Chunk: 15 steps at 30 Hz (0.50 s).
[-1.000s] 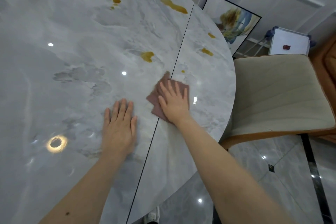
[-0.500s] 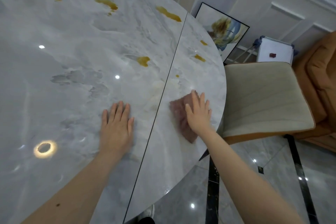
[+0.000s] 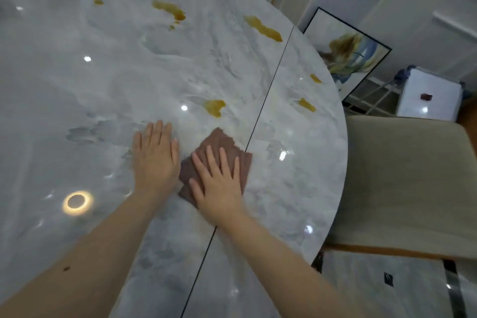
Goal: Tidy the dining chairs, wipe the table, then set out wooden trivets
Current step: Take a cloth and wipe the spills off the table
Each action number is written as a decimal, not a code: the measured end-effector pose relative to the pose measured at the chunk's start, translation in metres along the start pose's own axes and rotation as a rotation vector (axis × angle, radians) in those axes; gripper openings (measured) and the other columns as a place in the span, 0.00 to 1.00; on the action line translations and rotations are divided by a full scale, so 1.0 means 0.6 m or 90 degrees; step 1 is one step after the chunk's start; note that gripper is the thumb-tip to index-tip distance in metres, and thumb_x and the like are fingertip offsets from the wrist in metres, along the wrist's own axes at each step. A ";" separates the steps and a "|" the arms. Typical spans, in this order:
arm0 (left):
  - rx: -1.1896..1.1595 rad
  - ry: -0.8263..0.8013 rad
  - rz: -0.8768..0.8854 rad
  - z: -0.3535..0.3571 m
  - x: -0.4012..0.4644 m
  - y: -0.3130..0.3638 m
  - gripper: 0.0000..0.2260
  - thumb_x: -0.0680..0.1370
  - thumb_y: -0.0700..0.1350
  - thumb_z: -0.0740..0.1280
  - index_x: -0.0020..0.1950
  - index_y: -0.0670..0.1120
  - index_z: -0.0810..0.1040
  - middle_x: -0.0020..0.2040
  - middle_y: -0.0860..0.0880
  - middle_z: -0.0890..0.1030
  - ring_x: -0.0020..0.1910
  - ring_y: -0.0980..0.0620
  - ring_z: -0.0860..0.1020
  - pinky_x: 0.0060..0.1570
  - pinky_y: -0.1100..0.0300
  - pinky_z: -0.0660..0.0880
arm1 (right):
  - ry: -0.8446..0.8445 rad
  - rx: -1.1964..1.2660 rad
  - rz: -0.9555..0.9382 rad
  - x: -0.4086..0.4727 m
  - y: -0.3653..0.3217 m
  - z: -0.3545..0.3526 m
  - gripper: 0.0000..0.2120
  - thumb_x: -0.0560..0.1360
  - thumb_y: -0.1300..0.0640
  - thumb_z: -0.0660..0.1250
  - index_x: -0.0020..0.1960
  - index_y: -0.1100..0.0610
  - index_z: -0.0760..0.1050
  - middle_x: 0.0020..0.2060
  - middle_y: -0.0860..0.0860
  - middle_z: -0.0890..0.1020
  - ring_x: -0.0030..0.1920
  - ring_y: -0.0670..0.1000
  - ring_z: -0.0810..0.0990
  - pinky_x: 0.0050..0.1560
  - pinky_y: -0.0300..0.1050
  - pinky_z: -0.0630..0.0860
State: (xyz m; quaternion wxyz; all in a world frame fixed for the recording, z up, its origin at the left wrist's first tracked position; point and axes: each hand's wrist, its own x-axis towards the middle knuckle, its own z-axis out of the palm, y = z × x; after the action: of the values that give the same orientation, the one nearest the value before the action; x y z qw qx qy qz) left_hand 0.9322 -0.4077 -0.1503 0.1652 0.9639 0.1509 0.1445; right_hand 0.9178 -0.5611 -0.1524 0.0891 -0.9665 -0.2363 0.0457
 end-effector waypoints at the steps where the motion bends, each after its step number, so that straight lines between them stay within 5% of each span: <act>1: 0.001 -0.003 0.005 0.004 0.002 0.001 0.24 0.80 0.49 0.48 0.68 0.37 0.72 0.67 0.37 0.72 0.68 0.37 0.69 0.70 0.42 0.57 | -0.010 -0.011 -0.050 -0.025 0.000 0.003 0.27 0.78 0.40 0.48 0.76 0.44 0.55 0.77 0.49 0.56 0.77 0.57 0.48 0.74 0.64 0.43; 3: -0.002 -0.016 0.007 0.011 0.009 0.001 0.25 0.80 0.49 0.48 0.67 0.36 0.72 0.67 0.37 0.72 0.68 0.37 0.69 0.70 0.42 0.57 | -0.008 -0.011 -0.054 -0.042 0.046 -0.006 0.27 0.77 0.38 0.50 0.76 0.40 0.54 0.77 0.47 0.55 0.77 0.58 0.47 0.73 0.65 0.42; 9: 0.012 -0.037 -0.051 0.025 0.040 -0.029 0.27 0.79 0.50 0.46 0.70 0.38 0.69 0.70 0.38 0.69 0.71 0.38 0.65 0.70 0.42 0.55 | -0.010 -0.033 0.186 0.129 0.189 -0.048 0.30 0.78 0.36 0.45 0.77 0.42 0.46 0.78 0.53 0.45 0.77 0.56 0.42 0.73 0.61 0.35; 15: 0.038 -0.009 -0.044 0.032 0.041 -0.031 0.24 0.79 0.48 0.48 0.70 0.39 0.69 0.70 0.39 0.70 0.70 0.39 0.66 0.71 0.47 0.54 | -0.012 -0.020 0.052 0.313 0.131 -0.042 0.26 0.81 0.41 0.48 0.77 0.43 0.49 0.78 0.50 0.48 0.77 0.55 0.45 0.74 0.61 0.37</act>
State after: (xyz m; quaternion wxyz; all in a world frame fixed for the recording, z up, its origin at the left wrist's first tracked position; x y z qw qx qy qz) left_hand 0.9565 -0.3878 -0.1687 0.1427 0.9636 0.1871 0.1271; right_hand 1.1222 -0.5463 -0.1515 0.0696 -0.9761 -0.1983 0.0545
